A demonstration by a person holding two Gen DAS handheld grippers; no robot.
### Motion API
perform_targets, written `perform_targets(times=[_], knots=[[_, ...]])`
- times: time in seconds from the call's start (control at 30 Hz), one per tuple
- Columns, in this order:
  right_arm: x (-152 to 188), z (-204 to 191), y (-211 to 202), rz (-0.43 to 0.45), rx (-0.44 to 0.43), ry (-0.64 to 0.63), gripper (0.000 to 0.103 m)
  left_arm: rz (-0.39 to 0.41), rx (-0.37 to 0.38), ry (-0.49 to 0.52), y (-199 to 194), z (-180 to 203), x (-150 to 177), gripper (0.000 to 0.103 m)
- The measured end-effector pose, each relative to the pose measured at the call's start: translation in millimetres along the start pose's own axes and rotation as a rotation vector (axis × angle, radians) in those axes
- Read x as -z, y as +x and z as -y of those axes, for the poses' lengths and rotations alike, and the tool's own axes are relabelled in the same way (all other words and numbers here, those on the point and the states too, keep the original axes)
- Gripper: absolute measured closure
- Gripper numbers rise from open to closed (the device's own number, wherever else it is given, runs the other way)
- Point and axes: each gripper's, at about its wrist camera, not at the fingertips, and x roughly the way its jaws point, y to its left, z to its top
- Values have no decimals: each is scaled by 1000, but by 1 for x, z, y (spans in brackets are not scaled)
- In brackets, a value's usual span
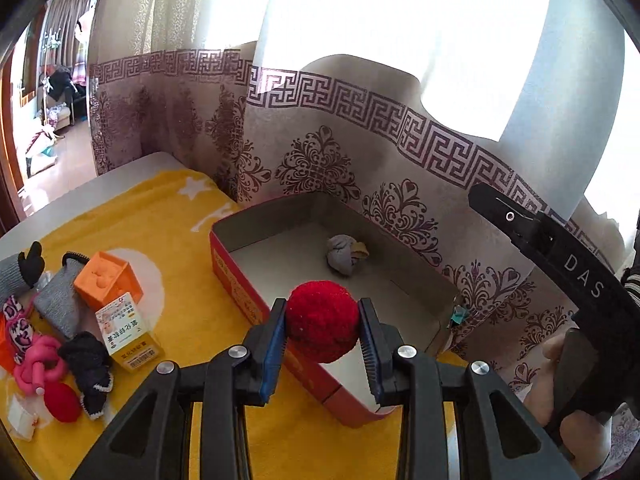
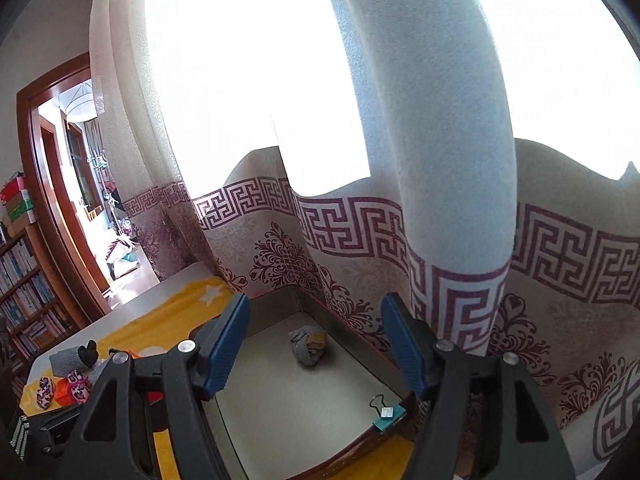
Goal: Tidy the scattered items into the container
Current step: 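Lower the red pompom into the red tin and open the left gripper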
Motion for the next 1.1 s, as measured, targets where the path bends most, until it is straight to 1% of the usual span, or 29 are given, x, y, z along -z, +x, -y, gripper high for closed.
perform_targets(times=[0.03,0.1,0.13,0.17,0.23,0.3,0.43,0.57,0.7,0.83,1.1], knots=[[-1,0,-1,5,1,1,29,-6,10,15,8,8,-2,67],[-1,1,-3,16,8,-3,26,-23,28,34,20,19,-4,52],[-1,0,-3,19,11,-6,25,-30,30,35,25,22,-5,32],[-1,0,-3,18,11,-7,25,-24,26,32,27,24,-4,17],[-2,1,-4,15,8,-3,24,0,19,24,26,23,-1,16],[-1,2,-1,9,5,6,24,-5,20,9,23,16,2,16],[2,1,1,-1,3,16,24,13,-33,-48,11,-10,9,16],[7,-6,2,-5,-8,2,24,19,-139,-97,-6,-40,18,16],[14,-17,7,-28,-35,-18,24,36,-224,-150,-29,-74,31,16],[22,-30,10,-44,-71,-46,24,80,-294,-232,-62,-115,46,16],[37,-57,2,-36,-145,-127,24,152,-456,-413,-123,-200,84,15]])
